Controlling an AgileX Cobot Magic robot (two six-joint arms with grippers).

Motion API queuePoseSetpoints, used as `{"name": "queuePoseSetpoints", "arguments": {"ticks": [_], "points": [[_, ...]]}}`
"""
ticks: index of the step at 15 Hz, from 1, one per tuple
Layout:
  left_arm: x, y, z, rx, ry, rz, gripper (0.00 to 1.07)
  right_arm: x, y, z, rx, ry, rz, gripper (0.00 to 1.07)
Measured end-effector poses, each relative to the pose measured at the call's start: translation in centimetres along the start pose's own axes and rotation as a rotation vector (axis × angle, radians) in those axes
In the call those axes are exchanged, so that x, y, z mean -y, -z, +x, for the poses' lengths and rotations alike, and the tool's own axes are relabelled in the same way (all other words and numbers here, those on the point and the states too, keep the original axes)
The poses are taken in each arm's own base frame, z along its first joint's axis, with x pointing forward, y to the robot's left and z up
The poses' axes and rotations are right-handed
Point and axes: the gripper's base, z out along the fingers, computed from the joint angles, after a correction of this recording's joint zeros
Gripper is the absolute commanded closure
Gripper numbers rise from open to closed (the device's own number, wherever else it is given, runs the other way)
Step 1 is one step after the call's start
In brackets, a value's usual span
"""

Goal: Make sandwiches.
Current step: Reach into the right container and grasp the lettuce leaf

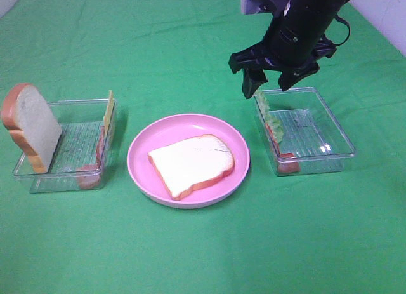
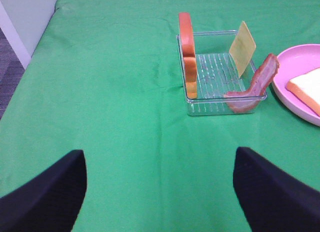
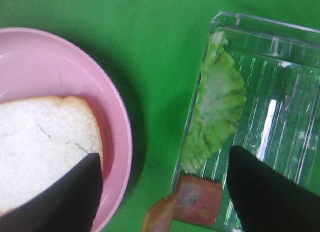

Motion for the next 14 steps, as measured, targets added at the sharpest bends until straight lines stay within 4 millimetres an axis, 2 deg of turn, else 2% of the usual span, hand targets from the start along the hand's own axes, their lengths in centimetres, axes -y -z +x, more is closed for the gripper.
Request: {"name": "queuePoseSetpoints", "arguments": {"ticks": [4,7,8,10,11,14], "points": [[0.0,0.0,0.0,0.000,0.000,0.000,0.30,0.0,-0.1,-0.6,0.060,-0.003,-0.002,0.40],[0.0,0.0,0.0,0.000,0.000,0.000,0.30,0.1,-3.8,-0.1,-0.016,-0.003,0.006,0.40],[0.0,0.0,0.0,0.000,0.000,0.000,0.30,0.1,-3.8,-0.1,-0.016,-0.003,0.006,0.40],[0.0,0.0,0.0,0.000,0.000,0.000,0.30,0.3,-5.0,0.0,-0.035,-0.004,0.030,0.41],[0.0,0.0,0.0,0.000,0.000,0.000,0.30,0.4,-5.3,0.0,-0.035,-0.001,0.040,0.43],[0.0,0.0,0.0,0.000,0.000,0.000,0.30,0.6,-6.0,0.1,-0.042,-0.002,0.060,0.61]]}}
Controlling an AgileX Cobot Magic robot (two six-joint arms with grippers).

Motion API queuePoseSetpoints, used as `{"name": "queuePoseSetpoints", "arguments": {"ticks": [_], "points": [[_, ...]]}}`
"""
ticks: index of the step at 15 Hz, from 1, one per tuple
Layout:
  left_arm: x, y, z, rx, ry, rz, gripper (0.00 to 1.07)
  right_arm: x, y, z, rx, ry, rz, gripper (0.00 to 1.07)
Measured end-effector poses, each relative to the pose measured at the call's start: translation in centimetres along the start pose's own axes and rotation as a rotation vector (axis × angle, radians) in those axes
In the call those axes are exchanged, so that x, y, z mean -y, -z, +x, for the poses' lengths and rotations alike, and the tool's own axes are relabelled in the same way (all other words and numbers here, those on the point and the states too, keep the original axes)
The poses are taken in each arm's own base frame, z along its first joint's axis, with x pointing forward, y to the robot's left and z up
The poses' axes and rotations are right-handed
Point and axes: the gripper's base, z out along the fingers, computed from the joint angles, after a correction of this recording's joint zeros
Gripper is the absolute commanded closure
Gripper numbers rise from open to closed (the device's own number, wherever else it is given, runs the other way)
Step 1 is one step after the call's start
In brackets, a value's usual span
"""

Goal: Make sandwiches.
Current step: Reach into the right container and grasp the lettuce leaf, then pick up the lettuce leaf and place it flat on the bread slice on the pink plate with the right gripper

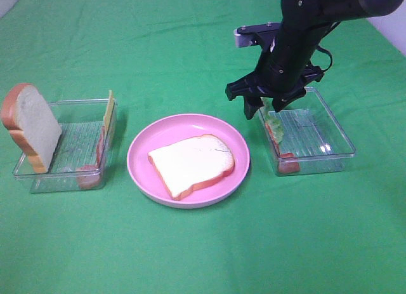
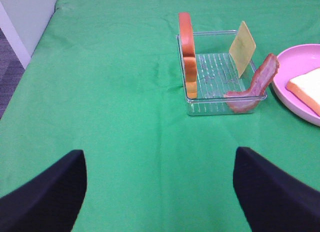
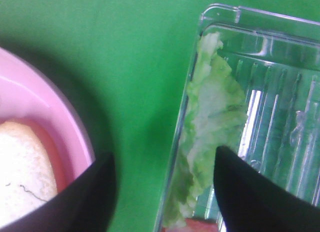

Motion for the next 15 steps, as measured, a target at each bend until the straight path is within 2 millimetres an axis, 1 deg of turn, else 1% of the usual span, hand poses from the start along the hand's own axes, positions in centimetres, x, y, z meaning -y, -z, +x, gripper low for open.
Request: {"name": "queuePoseSetpoints", "arguments": {"ticks": [1,3,4,5,6,7,8,15], "points": [[0.00,0.00,0.00,0.000,0.000,0.000,0.30,-0.01,0.00,-0.12,0.013,0.000,-0.001,0.68],[0.00,0.00,0.00,0.000,0.000,0.000,0.30,-0.01,0.00,-0.22,0.024,0.001,-0.001,0.78],[0.00,0.00,0.00,0.000,0.000,0.000,0.30,-0.01,0.00,-0.25,0.028,0.001,-0.001,0.86],[0.00,0.00,0.00,0.000,0.000,0.000,0.30,-0.01,0.00,-0.28,0.031,0.001,-0.002,0.91],[0.00,0.00,0.00,0.000,0.000,0.000,0.30,-0.01,0.00,-0.28,0.031,0.001,-0.002,0.91],[0.00,0.00,0.00,0.000,0.000,0.000,0.30,0.00,0.00,-0.29,0.032,0.004,0.000,0.97],[0.00,0.00,0.00,0.000,0.000,0.000,0.30,0.01,0.00,-0.29,0.032,0.004,0.001,1.07],[0.00,0.00,0.00,0.000,0.000,0.000,0.30,0.01,0.00,-0.30,0.033,-0.002,0.001,1.07]]}}
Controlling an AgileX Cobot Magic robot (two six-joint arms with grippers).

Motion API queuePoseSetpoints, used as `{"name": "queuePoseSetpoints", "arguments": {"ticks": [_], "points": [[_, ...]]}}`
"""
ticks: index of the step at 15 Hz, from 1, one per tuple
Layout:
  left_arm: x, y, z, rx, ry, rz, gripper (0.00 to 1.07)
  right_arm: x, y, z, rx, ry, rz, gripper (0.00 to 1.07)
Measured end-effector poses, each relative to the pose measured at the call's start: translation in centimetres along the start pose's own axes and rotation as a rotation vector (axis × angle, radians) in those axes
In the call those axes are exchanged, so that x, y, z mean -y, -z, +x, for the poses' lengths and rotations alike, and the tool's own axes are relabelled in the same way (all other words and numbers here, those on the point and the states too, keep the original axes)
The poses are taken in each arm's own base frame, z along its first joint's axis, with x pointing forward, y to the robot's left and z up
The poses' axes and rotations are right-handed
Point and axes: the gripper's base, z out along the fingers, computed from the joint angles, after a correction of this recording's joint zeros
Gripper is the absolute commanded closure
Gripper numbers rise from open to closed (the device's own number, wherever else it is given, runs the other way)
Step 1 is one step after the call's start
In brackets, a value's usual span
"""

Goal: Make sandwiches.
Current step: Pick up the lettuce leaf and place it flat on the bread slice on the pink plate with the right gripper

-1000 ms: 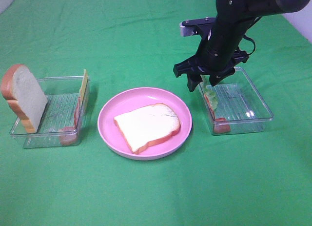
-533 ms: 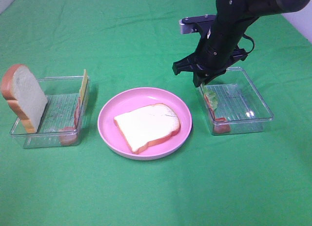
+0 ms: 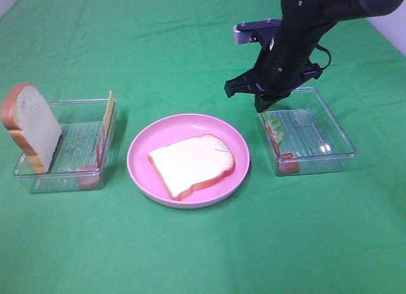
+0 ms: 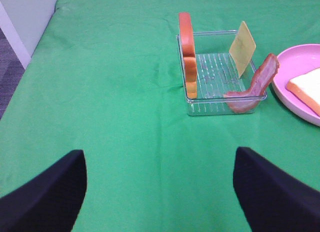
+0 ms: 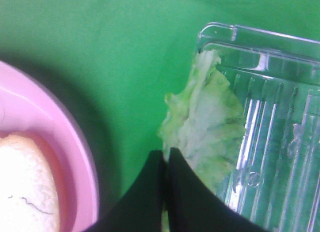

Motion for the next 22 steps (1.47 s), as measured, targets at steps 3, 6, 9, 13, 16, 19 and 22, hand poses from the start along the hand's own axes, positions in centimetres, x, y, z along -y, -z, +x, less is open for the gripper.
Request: {"name": "queuePoseSetpoints", "arguments": {"ticks": [3,6,9,13,16,19,22], "points": [[0.0,0.0,0.0,0.000,0.000,0.000,0.30,0.2,1.8,-0.4,0.046,-0.005,0.015,1.07],[0.0,0.0,0.0,0.000,0.000,0.000,0.30,0.5,5.2,-0.9,0.129,0.004,0.026,1.07],[0.0,0.0,0.0,0.000,0.000,0.000,0.30,0.7,8.0,-1.1,0.195,-0.004,0.021,1.07],[0.0,0.0,0.0,0.000,0.000,0.000,0.30,-0.3,13.8,-0.9,0.314,-0.057,-0.130,1.07],[0.0,0.0,0.0,0.000,0.000,0.000,0.30,-2.4,14.1,-0.2,0.273,-0.019,-0.372,1.07],[0.0,0.0,0.0,0.000,0.000,0.000,0.30,-4.5,11.5,1.5,0.213,-0.007,-0.612,1.07],[0.0,0.0,0.0,0.000,0.000,0.000,0.30,-5.6,7.5,2.3,0.097,-0.020,-0.725,1.07]]}}
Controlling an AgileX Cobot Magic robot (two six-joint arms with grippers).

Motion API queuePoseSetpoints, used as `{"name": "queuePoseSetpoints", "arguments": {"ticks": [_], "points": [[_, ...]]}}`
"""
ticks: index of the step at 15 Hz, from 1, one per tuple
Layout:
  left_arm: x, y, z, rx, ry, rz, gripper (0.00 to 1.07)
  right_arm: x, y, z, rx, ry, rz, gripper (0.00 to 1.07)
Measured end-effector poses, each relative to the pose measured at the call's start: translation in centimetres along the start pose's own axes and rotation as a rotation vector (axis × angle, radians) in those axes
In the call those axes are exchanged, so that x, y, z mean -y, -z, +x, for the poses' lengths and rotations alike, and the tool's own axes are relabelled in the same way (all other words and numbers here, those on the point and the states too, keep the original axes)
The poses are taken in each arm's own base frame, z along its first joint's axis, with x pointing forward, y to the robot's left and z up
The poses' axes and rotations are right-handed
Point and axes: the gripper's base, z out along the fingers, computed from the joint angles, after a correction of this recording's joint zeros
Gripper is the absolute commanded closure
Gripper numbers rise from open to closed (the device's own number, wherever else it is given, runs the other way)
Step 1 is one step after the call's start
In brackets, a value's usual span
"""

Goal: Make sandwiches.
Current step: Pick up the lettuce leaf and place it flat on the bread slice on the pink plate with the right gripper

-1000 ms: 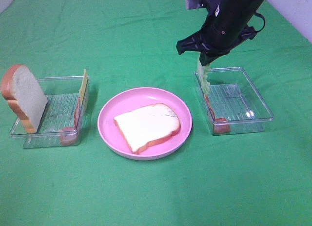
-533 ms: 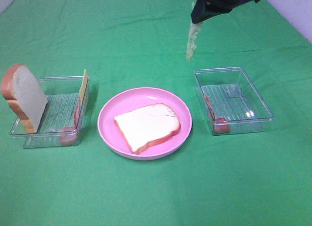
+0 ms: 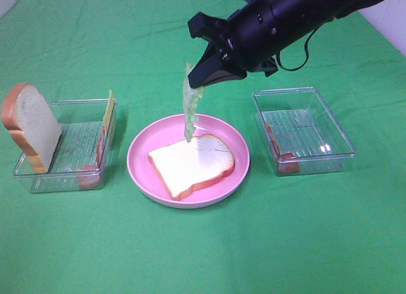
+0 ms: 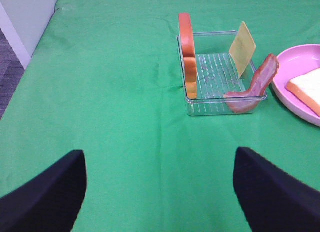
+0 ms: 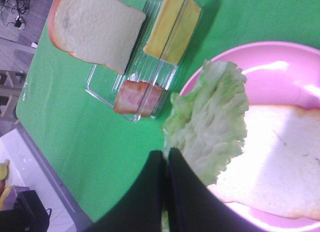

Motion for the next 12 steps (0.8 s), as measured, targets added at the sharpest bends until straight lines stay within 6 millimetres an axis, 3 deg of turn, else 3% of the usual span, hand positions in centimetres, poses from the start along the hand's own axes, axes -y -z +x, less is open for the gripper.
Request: {"name": "queuePoseSetpoints", "arguments": {"ticks": [6,9,12], "points": [[0.0,0.0,0.0,0.000,0.000,0.000,0.30,2.3,-4.5,0.9,-0.071,-0.080,-0.134,1.07],[0.0,0.0,0.0,0.000,0.000,0.000,0.30,1.2,-6.0,1.3,-0.087,-0.054,-0.155,1.07],[0.0,0.0,0.0,0.000,0.000,0.000,0.30,2.1,-6.7,1.4,-0.080,-0.043,-0.092,1.07]]}}
